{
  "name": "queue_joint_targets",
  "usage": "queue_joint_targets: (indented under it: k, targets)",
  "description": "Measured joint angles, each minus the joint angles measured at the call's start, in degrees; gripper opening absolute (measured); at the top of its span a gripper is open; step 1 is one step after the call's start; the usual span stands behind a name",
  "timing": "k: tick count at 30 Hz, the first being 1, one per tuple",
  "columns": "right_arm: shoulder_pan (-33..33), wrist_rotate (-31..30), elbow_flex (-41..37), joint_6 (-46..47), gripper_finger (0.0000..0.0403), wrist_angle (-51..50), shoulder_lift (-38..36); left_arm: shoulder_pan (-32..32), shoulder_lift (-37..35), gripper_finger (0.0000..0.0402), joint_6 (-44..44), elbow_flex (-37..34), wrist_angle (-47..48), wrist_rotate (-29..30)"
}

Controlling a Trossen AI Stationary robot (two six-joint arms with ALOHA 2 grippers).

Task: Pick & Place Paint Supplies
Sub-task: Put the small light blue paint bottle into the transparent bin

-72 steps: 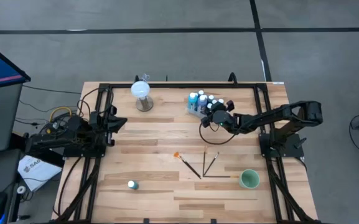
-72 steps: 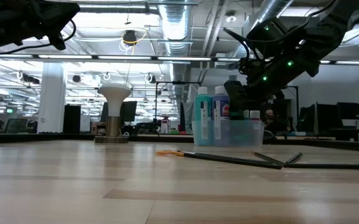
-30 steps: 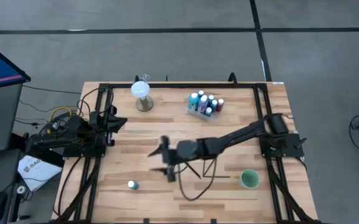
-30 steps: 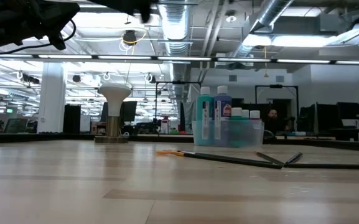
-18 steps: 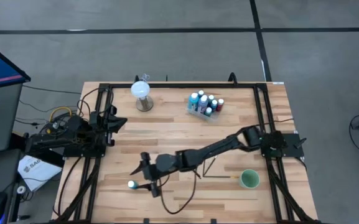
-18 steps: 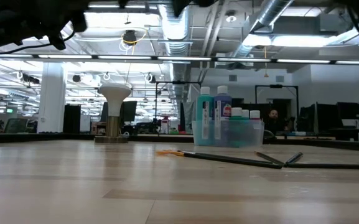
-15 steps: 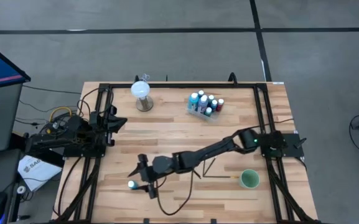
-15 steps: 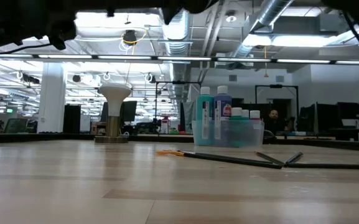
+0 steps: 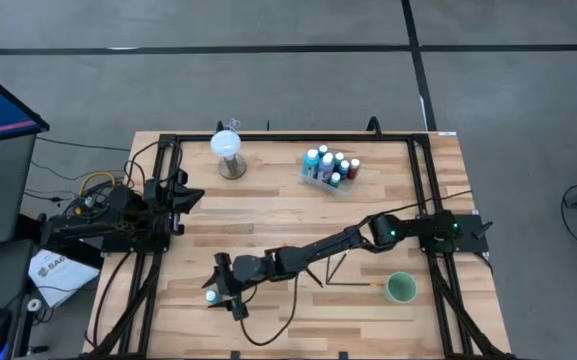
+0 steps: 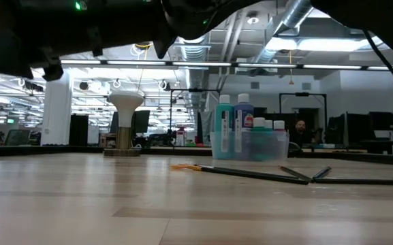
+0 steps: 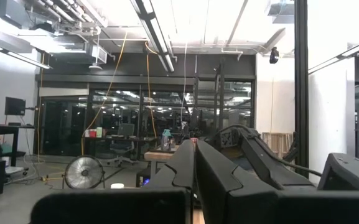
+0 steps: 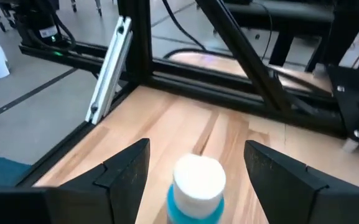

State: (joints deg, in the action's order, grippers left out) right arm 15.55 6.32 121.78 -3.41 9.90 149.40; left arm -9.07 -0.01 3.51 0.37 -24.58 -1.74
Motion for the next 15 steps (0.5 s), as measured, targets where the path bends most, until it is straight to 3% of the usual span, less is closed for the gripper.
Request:
queue_joint_targets:
  k: [15]
  targets:
    - [-0.7,2.6,0.0,0.0,0.0245,-2.3,0.0,0.0,0.0,0.0002,0.0,0.0,0.0,0.0]
